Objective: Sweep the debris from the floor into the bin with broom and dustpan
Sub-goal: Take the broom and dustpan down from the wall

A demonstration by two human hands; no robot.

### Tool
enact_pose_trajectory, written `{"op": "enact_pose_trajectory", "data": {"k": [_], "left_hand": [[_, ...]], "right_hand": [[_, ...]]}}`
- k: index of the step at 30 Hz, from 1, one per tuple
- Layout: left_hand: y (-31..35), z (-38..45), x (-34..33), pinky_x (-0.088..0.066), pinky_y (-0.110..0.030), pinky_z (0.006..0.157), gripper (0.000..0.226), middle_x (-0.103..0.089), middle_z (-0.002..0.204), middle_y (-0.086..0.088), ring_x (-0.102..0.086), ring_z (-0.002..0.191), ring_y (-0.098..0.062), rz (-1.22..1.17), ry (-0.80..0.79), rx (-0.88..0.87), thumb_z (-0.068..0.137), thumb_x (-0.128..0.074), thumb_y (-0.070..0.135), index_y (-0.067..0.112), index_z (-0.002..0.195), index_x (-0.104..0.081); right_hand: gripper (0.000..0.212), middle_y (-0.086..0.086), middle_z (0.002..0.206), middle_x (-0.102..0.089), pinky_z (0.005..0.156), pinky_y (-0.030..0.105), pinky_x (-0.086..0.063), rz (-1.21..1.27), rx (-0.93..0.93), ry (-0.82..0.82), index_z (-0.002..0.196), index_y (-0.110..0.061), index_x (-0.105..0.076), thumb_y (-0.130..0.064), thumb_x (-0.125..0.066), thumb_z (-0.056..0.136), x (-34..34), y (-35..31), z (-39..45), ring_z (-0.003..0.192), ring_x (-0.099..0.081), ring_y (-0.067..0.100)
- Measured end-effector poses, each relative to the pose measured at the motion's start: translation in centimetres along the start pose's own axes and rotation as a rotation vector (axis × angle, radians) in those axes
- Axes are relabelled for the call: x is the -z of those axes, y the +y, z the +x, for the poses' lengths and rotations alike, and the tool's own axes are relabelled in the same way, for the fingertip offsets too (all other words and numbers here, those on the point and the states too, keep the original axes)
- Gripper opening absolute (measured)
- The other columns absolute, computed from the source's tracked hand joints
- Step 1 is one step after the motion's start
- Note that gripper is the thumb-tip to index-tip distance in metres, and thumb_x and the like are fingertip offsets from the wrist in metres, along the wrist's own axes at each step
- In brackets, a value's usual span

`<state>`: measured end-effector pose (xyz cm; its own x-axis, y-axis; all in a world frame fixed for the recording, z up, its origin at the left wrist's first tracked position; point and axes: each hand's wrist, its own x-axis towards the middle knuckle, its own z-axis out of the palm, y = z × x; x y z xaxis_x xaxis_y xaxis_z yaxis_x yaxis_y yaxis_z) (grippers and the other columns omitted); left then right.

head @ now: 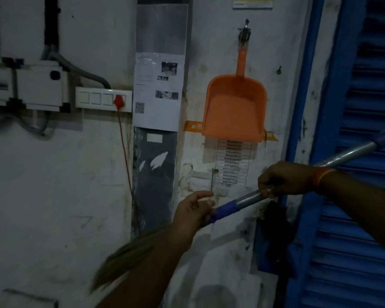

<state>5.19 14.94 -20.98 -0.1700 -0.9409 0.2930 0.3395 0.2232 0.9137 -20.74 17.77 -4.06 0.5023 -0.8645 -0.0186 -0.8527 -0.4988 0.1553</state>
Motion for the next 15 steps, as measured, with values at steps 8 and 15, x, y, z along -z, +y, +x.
{"op": "enact_pose_trajectory", "data": {"k": [8,15], "left_hand": [[-3.8,-10.1,-4.9,-0.056,-0.033,0.077,0.030,-0.070,0.119,-0.015,-0.070,0.099,-0.028,-0.276,0.047,0.275,0.098,-0.062,0.011,0.021,0.126,-0.062],[-6.9,-15.6,-10.1,-0.055,-0.036,0.094,0.042,-0.057,0.137,-0.010,-0.064,0.118,-0.029,-0.337,0.103,0.138,0.096,-0.065,0.011,0.029,0.132,-0.055]], "right_hand": [[0.022,-0.016,0.086,-0.071,0.077,0.022,-0.052,0.191,-0.029,0.037,0.084,-0.036,-0.068,-0.015,-0.066,0.086,-4.4,-0.4,-9.0,0.082,-0.065,0.001],[0.019,0.002,0.082,-0.071,0.071,0.031,-0.057,0.604,-0.038,0.106,0.082,-0.026,-0.071,-0.007,-0.070,0.084,-11.1,-3.1,-17.4,0.075,-0.067,0.017]]}}
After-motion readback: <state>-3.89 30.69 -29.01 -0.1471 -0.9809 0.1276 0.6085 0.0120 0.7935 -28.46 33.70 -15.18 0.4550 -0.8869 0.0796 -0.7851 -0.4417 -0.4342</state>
